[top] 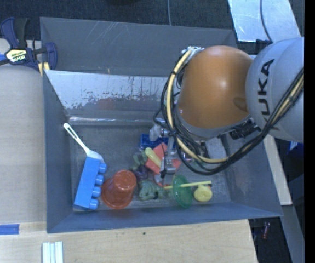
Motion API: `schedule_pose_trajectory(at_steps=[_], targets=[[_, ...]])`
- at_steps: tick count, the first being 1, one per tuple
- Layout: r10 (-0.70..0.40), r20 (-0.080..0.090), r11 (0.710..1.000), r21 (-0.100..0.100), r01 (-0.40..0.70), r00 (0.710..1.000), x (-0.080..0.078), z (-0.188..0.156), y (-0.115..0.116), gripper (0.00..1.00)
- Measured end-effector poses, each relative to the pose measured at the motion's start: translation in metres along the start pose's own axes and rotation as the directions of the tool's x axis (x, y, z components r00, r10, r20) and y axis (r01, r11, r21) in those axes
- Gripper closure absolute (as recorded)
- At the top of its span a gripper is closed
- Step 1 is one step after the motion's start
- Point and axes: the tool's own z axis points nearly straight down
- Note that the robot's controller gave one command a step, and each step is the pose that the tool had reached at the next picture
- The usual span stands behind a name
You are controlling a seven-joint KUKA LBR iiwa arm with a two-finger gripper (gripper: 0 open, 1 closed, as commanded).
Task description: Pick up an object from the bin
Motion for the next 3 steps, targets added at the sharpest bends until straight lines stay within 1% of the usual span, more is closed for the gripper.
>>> schedule_pose_trajectory(at_steps=[1, 2, 3], targets=[[0.003, 0.008, 1.0, -0.001, -0.003, 1.0, -0.002, -0.004, -0.001, 0.0], [0.091, 0.013, 0.996, -0.003, -0.091, 0.996, -0.013, 0.059, -0.033, 0.0], [-0.044, 0.018, 0.999, -0.002, 0.044, 0.999, -0.018, 0.101, -0.049, 0.0]])
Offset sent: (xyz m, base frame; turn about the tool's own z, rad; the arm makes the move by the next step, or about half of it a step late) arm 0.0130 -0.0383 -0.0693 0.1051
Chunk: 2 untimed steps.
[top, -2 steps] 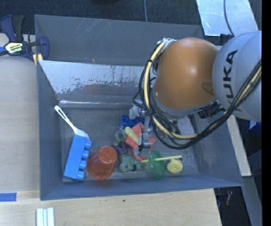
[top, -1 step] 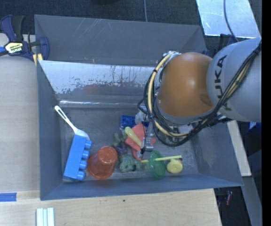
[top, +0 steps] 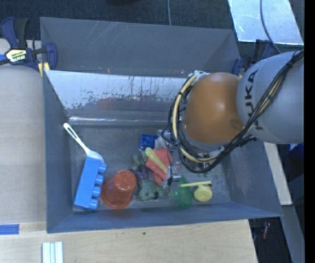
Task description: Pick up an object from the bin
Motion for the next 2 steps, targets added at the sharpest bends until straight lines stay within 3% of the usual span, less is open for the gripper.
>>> schedule_pose_trajectory(at_steps=[1, 2], targets=[[0.063, -0.004, 0.998, 0.001, -0.063, 0.998, -0.016, 0.049, -0.024, 0.0], [0.323, 0.009, 0.946, -0.003, -0.323, 0.946, -0.048, 0.054, -0.02, 1.0]])
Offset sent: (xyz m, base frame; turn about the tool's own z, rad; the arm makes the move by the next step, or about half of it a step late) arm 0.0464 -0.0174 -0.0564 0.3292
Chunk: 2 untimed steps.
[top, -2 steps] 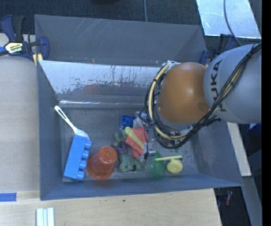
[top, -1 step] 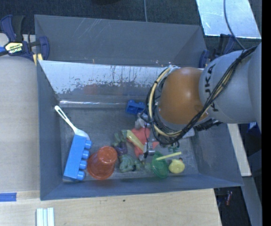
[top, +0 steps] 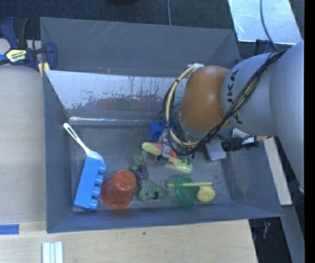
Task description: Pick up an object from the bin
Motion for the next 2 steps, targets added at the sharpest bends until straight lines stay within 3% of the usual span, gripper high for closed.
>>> schedule_pose_trajectory(at_steps=[1, 2], targets=[[0.0, 0.0, 1.0, 0.0, 0.0, 1.0, 0.0, 0.0, 0.0, 1.0], [-0.022, -0.008, 1.0, 0.002, 0.022, 1.0, -0.007, -0.054, 0.002, 1.0]])
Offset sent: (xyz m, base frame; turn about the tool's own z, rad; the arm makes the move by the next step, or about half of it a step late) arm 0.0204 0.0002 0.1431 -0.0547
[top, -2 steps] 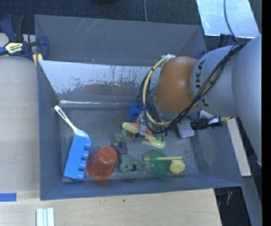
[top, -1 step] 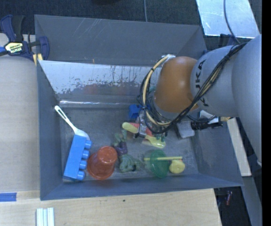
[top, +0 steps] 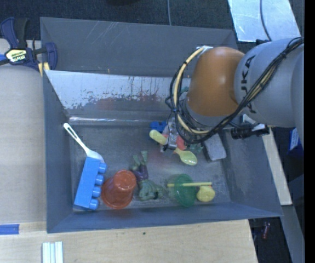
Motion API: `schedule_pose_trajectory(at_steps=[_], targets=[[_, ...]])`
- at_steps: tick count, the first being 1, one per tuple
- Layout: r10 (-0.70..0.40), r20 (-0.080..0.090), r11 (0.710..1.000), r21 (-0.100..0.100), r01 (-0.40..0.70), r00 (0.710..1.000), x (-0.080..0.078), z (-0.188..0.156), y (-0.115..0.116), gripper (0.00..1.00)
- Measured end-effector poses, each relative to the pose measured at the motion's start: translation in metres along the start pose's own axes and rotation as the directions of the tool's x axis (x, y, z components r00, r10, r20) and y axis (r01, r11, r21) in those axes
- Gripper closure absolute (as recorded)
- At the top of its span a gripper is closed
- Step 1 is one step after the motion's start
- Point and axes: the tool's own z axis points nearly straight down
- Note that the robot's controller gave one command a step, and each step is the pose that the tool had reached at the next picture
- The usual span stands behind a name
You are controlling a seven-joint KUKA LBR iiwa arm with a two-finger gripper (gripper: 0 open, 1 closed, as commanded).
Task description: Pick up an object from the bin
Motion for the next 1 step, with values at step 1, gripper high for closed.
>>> schedule_pose_trajectory(at_steps=[1], targets=[[-0.029, 0.002, 1.0, -0.001, 0.029, 1.0, -0.0044, -0.0688, -0.0041, 1.0]])
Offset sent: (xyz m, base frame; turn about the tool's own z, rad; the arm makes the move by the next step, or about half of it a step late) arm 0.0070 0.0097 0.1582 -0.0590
